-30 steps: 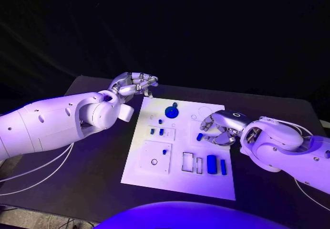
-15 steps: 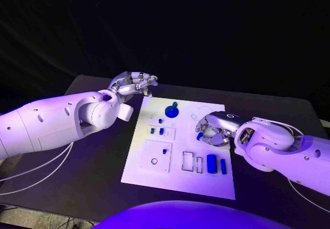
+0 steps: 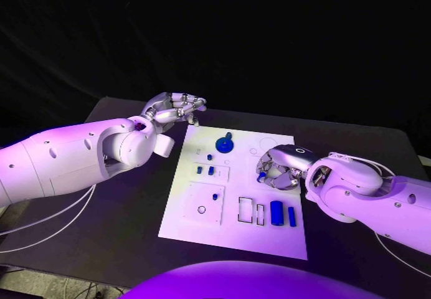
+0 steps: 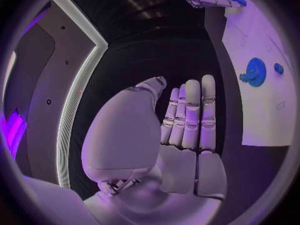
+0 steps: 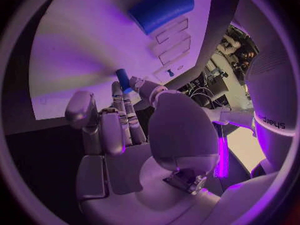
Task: Assemble the parts on the task board
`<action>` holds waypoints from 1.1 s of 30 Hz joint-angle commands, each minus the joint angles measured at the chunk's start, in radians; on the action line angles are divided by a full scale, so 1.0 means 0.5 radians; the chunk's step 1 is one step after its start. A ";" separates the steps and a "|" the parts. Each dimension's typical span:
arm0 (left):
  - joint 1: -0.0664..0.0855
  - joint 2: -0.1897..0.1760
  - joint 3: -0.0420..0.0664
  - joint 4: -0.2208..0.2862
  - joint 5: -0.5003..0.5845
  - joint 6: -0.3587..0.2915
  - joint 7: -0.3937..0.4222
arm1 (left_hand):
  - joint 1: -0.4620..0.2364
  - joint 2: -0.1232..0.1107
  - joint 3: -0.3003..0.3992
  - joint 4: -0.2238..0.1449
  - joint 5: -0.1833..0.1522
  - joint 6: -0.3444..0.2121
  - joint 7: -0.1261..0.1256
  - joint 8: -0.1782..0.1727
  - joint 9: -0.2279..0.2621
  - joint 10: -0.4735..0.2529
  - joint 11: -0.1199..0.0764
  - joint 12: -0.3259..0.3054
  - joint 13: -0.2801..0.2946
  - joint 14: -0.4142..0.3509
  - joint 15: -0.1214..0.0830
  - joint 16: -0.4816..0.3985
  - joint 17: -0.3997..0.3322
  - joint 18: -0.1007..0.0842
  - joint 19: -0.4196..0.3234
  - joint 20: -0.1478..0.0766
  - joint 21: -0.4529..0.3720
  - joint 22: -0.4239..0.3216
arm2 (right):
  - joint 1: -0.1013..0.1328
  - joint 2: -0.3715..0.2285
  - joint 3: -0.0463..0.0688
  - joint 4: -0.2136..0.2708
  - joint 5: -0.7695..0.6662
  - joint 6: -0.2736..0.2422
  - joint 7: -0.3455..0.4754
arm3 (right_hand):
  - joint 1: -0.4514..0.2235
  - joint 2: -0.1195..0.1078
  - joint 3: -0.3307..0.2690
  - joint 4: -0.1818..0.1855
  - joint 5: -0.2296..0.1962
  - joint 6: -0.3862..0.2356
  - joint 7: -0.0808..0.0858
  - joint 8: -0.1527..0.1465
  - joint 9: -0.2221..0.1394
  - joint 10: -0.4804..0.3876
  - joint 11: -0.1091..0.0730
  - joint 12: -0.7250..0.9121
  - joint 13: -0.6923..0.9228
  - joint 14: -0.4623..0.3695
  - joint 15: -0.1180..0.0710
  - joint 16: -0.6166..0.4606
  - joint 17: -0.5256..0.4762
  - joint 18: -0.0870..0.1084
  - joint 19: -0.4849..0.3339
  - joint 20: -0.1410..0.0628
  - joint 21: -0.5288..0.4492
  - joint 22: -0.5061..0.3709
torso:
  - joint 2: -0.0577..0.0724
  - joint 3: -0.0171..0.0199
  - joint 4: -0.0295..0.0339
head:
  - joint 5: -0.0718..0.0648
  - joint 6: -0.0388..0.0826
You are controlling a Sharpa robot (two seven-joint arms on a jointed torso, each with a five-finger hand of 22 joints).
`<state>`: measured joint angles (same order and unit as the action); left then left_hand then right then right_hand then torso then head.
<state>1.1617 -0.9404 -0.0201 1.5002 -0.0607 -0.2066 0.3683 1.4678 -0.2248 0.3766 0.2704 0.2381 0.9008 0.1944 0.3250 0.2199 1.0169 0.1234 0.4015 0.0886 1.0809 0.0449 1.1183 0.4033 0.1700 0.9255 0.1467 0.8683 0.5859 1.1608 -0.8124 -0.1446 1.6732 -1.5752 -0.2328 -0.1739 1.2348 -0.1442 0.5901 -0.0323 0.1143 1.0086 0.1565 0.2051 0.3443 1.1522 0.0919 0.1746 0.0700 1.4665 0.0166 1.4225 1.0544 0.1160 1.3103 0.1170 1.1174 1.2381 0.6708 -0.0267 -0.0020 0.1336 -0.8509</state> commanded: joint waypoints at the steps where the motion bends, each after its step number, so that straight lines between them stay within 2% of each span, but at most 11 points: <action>1: 0.002 0.000 0.002 0.006 -0.002 0.033 0.004 | 0.008 0.007 -0.007 0.001 0.000 -0.015 0.003 -0.010 -0.002 -0.009 0.005 -0.008 0.003 -0.003 0.017 -0.004 0.003 0.026 0.002 0.006 -0.011 -0.003 | -0.006 0.004 -0.003 -0.001 -0.022 -0.009 -0.021 | 0.041 0.053 0.042 -0.008 -0.091 0.046 -0.018 0.034 0.018 0.059 -0.022 0.027 0.017 0.032 -0.027 0.013 0.015 -0.019 0.020 -0.013 0.024 0.019 | 0.000 0.0004 0.001 | 0.001 -0.001; 5: 0.002 0.000 0.002 0.005 -0.002 0.032 0.001 | 0.013 0.012 -0.006 0.000 0.001 -0.014 0.002 -0.009 -0.002 -0.009 0.004 -0.008 0.005 -0.003 0.016 -0.004 0.004 0.026 0.004 0.007 -0.012 -0.004 | -0.008 0.004 -0.003 -0.002 -0.053 -0.033 -0.036 | 0.103 0.082 0.088 -0.051 -0.118 0.062 -0.026 0.058 0.036 0.089 -0.037 0.039 0.026 0.037 -0.040 0.021 0.036 -0.025 0.034 -0.028 0.048 0.041 | -0.001 -0.0005 0.001 | -0.001 -0.002; 13: 0.002 0.001 0.002 0.004 -0.002 0.032 -0.002 | 0.015 0.014 -0.005 -0.001 0.001 -0.014 0.002 -0.009 -0.001 -0.009 0.003 -0.008 0.005 -0.003 0.016 -0.004 0.004 0.026 0.004 0.007 -0.012 -0.004 | -0.012 0.001 -0.003 0.012 -0.115 -0.119 -0.051 | 0.168 0.091 0.121 -0.122 -0.118 0.077 -0.027 0.086 0.060 0.129 -0.046 0.059 0.045 0.042 -0.050 0.030 0.061 -0.031 0.047 -0.040 0.075 0.068 | -0.003 -0.0006 0.001 | 0.000 -0.005; 20: 0.002 0.005 0.002 -0.004 -0.002 0.032 -0.005 | 0.018 0.016 -0.004 -0.002 0.002 -0.014 0.001 -0.009 -0.001 -0.009 0.003 -0.008 0.006 -0.003 0.015 -0.004 0.005 0.027 0.005 0.006 -0.012 -0.004 | -0.002 -0.036 0.000 0.081 -0.111 -0.181 -0.044 | 0.174 0.090 0.125 -0.131 -0.116 0.078 -0.027 0.088 0.062 0.132 -0.047 0.061 0.048 0.043 -0.050 0.033 0.070 -0.033 0.052 -0.041 0.084 0.076 | -0.006 -0.0013 0.001 | 0.005 -0.004; 29: 0.001 0.020 0.002 -0.020 -0.002 0.033 -0.005 | 0.018 0.016 -0.004 -0.002 0.002 -0.014 0.001 -0.009 -0.001 -0.009 0.003 -0.008 0.006 -0.003 0.015 -0.004 0.005 0.027 0.005 0.006 -0.012 -0.004 | 0.108 -0.124 0.013 0.252 0.022 -0.232 -0.040 | 0.175 0.083 0.126 -0.141 -0.110 0.078 -0.026 0.090 0.064 0.132 -0.046 0.061 0.050 0.044 -0.051 0.034 0.074 -0.034 0.054 -0.042 0.090 0.082 | -0.006 -0.0018 0.000 | 0.011 0.003; 33: 0.001 0.031 0.002 -0.027 -0.002 0.036 -0.005 | 0.018 0.016 -0.004 -0.002 0.002 -0.014 0.001 -0.009 -0.001 -0.009 0.003 -0.008 0.006 -0.003 0.015 -0.004 0.005 0.027 0.005 0.006 -0.012 -0.004 | 0.131 -0.109 0.015 0.313 0.047 -0.259 -0.021 | 0.175 0.082 0.126 -0.142 -0.110 0.078 -0.026 0.090 0.065 0.131 -0.046 0.061 0.050 0.045 -0.050 0.036 0.079 -0.034 0.053 -0.042 0.088 0.080 | -0.004 -0.0005 0.000 | 0.016 0.005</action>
<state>1.1617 -0.9281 -0.0201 1.4864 -0.0607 -0.2056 0.3614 1.4716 -0.2210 0.3766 0.2703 0.2381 0.9008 0.1944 0.3250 0.2200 1.0169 0.1234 0.4015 0.0905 1.0809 0.0449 1.1183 0.4040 0.1700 0.9255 0.1467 0.8683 0.5851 1.2256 -0.8717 -0.1371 1.8208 -1.5751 -0.3376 -0.1926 1.2891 -0.1306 0.6540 -0.0957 0.0570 1.0420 0.1439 0.2472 0.3749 1.1878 0.0922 0.2012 0.0946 1.4664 -0.0003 1.4368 1.0931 0.1159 1.3324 0.0948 1.1556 1.2782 0.6674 -0.0277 -0.0019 0.1405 -0.8493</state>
